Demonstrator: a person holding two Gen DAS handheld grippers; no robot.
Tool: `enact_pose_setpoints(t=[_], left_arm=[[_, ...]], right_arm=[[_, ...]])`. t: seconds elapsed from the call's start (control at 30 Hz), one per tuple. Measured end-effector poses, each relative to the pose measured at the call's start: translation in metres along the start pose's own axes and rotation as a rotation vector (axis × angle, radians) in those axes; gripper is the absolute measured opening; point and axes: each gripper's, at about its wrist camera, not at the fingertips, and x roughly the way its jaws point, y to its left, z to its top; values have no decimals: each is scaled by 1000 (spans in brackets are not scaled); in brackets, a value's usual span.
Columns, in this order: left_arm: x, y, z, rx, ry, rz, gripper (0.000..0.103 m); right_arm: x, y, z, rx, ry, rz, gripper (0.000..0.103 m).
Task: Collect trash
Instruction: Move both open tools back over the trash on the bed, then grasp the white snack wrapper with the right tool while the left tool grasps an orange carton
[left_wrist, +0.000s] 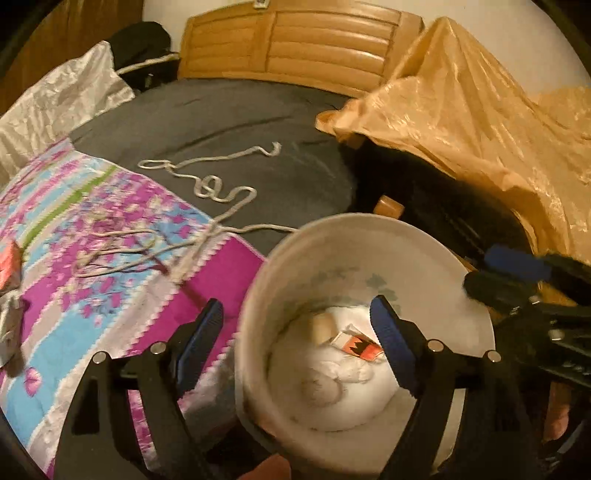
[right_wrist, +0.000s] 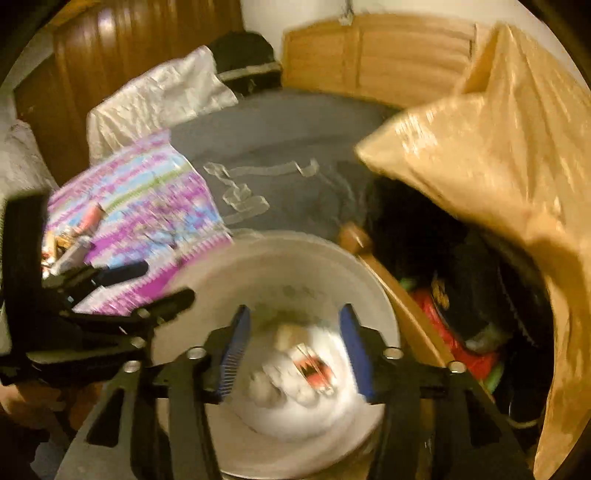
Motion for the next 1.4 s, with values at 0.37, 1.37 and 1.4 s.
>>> enact_pose_setpoints(t=[0.37,1.37,1.4], left_arm=[[-117,158,-58,-167,-124,306,81],[-115,482,-121,-775,-60,472,22],[-114,483,-122,-774,-59,474,20]], right_arm=[[-22,170,25,-226,-198,317,83],[106,378,18,-247,129,692,66],[111,380,19,-242,134,696,65]])
